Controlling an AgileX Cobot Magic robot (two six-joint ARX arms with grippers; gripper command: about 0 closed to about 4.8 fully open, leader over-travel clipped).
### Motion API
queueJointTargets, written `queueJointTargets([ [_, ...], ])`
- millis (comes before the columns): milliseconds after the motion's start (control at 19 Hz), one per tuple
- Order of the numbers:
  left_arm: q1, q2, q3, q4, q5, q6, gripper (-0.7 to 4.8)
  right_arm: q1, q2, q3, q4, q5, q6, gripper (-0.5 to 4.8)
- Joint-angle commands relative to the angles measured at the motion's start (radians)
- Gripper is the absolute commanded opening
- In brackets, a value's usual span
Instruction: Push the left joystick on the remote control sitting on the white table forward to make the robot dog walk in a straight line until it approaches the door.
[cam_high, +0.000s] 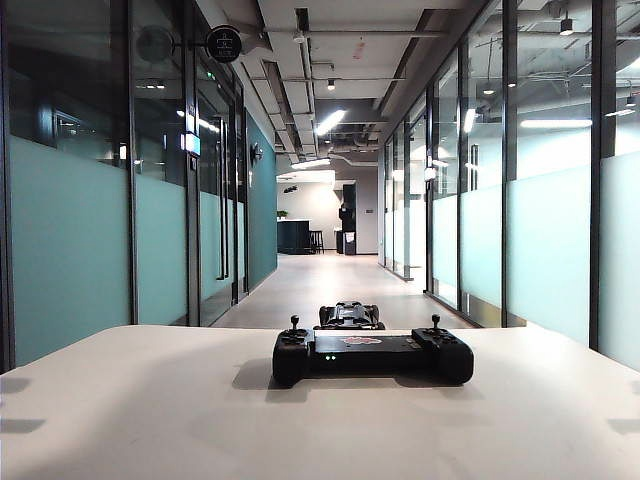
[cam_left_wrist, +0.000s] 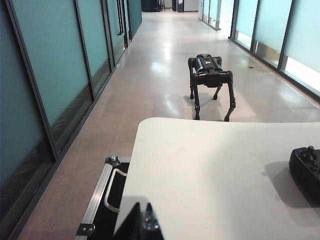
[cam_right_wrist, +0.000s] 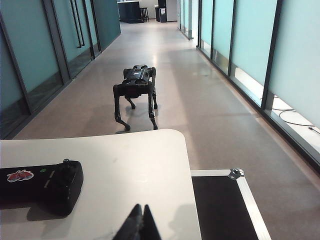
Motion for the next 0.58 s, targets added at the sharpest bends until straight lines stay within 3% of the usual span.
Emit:
queueJointTargets([
  [53,-0.001,0.002,0.003,0.013,0.000,0.000,-0.05,0.001,-0.003,-0.009,0.016,0.003,0.001,-0.06],
  [368,-0.001,0.002,0.005,0.047,0.001,-0.008,-0.05,0.001,-0.003,-0.005,0.020,0.001,0.001,-0.06],
  [579,-0.001,0.002,0.027,0.081,-0.002,-0.070,-0.05,0.002,-0.003,0.002,0.055,-0.023,0.002,-0.06],
])
